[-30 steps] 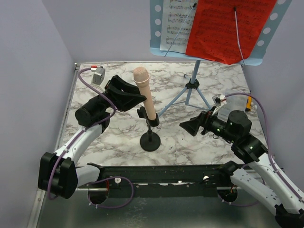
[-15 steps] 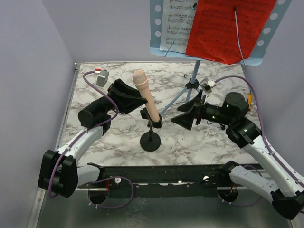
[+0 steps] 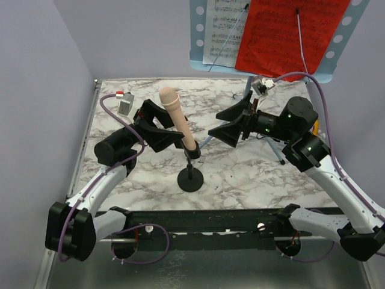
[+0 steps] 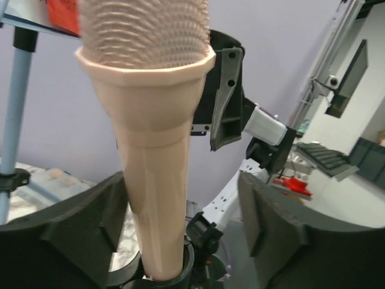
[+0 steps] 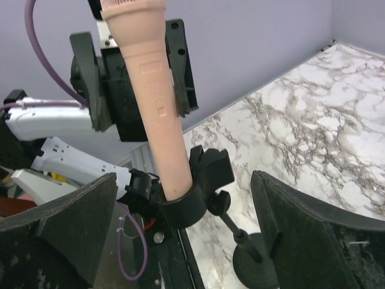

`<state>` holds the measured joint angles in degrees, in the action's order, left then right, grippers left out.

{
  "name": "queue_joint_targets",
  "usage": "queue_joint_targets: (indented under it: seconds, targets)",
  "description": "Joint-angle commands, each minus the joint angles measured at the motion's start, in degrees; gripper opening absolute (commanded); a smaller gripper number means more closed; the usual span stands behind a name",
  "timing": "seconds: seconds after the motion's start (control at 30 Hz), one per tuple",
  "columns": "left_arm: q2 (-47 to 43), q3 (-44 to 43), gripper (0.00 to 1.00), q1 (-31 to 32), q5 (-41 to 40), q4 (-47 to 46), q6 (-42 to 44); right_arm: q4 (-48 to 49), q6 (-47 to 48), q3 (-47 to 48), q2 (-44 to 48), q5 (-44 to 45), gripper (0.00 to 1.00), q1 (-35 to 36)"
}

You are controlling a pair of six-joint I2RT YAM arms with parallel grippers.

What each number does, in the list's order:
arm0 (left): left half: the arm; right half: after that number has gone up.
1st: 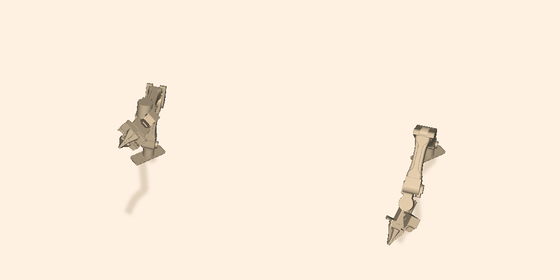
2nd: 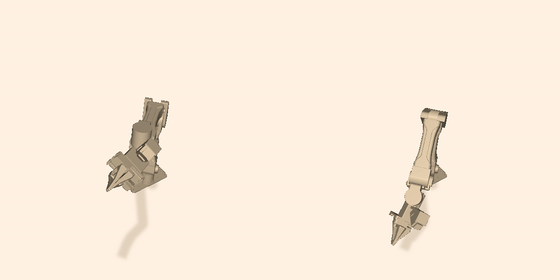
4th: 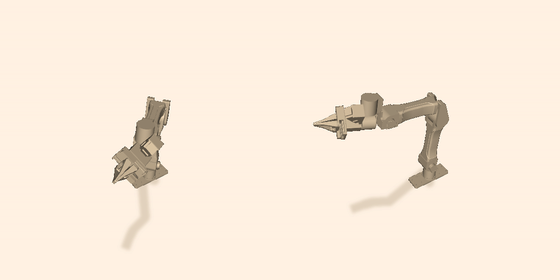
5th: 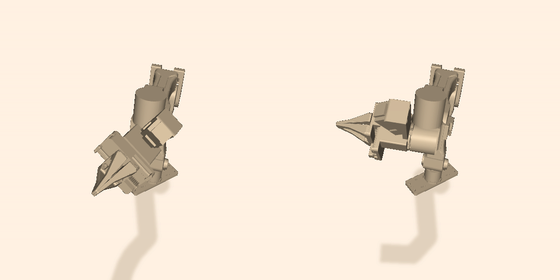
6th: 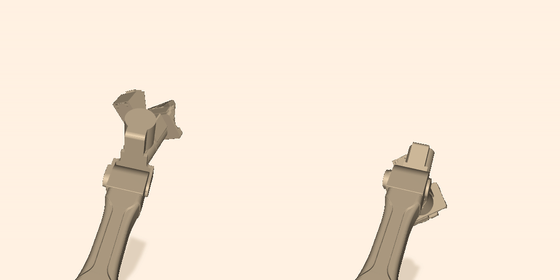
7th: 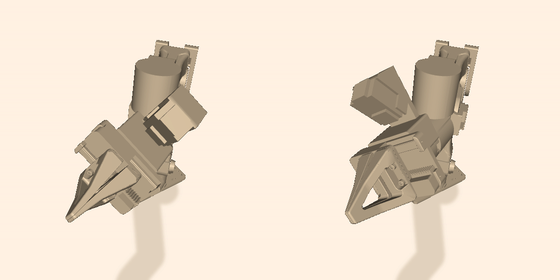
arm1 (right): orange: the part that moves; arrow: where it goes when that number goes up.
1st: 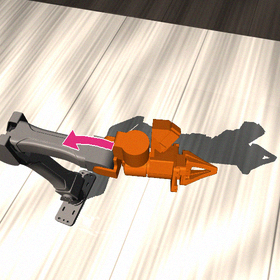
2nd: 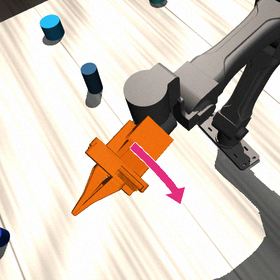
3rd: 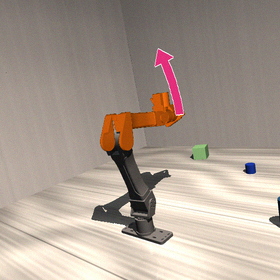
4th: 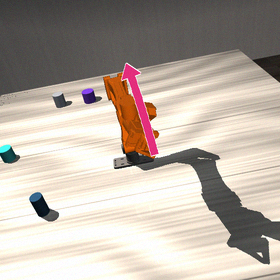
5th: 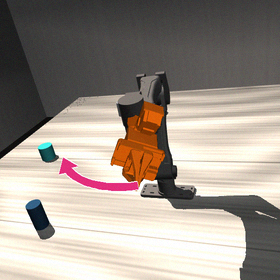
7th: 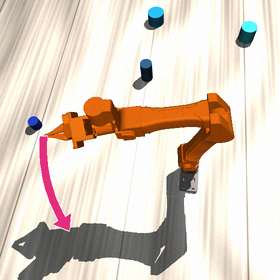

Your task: Set up the instrument practice props

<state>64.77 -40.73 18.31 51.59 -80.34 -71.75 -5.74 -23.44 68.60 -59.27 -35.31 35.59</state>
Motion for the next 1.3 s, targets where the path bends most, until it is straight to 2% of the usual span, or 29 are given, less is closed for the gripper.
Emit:
queue_joint_targets:
  seconds: [0.0,0.1,0.3,0.37,0.47,0.57,0.77,0.83,0.9,1.03,1.07,1.17,1.23,1.27]
  targets:
    - [-3.73,1.96,0.86,-1.78,-1.20,4.51,3.96,-0.74,0.63,5.45,-3.07,5.43,0.99,3.60]
    - [-4.67,2.35,0.99,-3.95,-0.34,6.64,2.55,-4.80,4.25,10.52,-6.45,16.37,0.99,11.34]
    - [-10.10,5.21,0.99,-10.45,1.09,16.11,1.95,-10.46,7.40,17.89,-13.41,41.31,0.98,24.33]
    - [-12.28,5.88,0.99,-12.65,1.64,23.74,3.60,-11.92,9.29,20.81,-16.20,49.86,0.98,28.36]
    - [-14.92,5.50,0.99,-13.21,1.38,40.24,10.34,-13.77,12.92,25.13,-20.28,61.31,0.98,33.65]
    - [-16.75,5.96,0.99,-13.19,0.45,48.56,14.80,-14.79,17.07,29.76,-24.70,71.89,0.99,37.38]
    - [-18.10,2.14,0.99,-13.12,-2.62,64.76,24.33,-18.41,24.56,39.55,-34.00,83.53,0.92,38.60]
    - [-18.01,0.08,0.99,-13.03,-4.33,70.44,28.14,-17.29,27.96,40.84,-35.50,84.95,0.81,38.76]
    - [-17.81,-2.32,0.98,-12.95,-6.50,76.30,32.94,-15.27,30.45,40.91,-35.98,85.14,0.62,38.82]
    - [-16.51,-6.87,0.98,-12.83,-7.63,84.80,41.52,-12.34,32.37,37.54,-33.76,83.47,0.39,38.75]
    - [-16.14,-7.67,0.98,-12.86,-6.15,85.31,42.45,-10.91,33.17,35.55,-32.38,80.33,0.34,38.76]
    - [-15.17,-8.30,0.96,-12.49,0.25,82.82,42.38,-5.06,36.11,26.16,-25.88,70.89,0.16,38.74]
    - [-14.73,-7.06,0.94,-12.48,5.43,76.66,38.94,0.34,39.72,18.70,-20.67,63.03,0.09,38.62]
    - [-14.46,-5.94,0.94,-12.36,8.11,71.94,36.62,2.65,40.37,15.38,-17.87,59.48,0.01,38.56]
